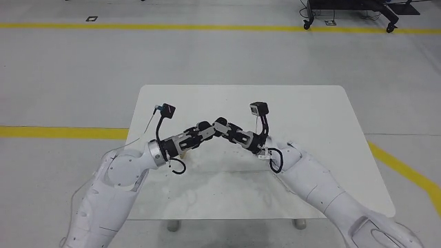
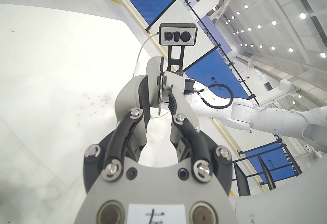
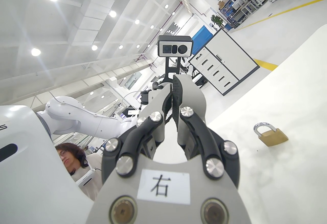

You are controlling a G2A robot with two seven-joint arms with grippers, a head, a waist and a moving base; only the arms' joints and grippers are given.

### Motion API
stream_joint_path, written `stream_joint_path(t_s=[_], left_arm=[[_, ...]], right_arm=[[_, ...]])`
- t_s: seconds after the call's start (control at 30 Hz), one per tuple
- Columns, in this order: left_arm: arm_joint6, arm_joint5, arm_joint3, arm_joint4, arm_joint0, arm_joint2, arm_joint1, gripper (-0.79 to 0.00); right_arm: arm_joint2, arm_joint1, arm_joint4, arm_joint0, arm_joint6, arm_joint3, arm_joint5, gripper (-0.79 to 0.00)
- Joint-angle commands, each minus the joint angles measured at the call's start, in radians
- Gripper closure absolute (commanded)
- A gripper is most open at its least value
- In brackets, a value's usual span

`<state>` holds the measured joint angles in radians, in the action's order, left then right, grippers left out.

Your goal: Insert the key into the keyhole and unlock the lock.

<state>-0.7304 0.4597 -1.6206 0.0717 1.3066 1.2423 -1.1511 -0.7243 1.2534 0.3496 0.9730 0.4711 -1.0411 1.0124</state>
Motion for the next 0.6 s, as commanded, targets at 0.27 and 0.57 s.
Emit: stream_joint_path(t_s=[0.27, 0.57], left_arm=[[-0.015, 0.012, 0.000, -0.040, 0.002, 0.001, 0.005, 0.000], [-0.006, 0.005, 0.000, -0.044, 0.002, 0.006, 0.010, 0.000]], right_arm=[[-0.053, 0.010, -0.004, 0.024, 0.033, 0.000, 0.000, 0.000], [-0.084, 0.021, 0.002, 0.038, 0.076, 0.001, 0.000, -0.166]])
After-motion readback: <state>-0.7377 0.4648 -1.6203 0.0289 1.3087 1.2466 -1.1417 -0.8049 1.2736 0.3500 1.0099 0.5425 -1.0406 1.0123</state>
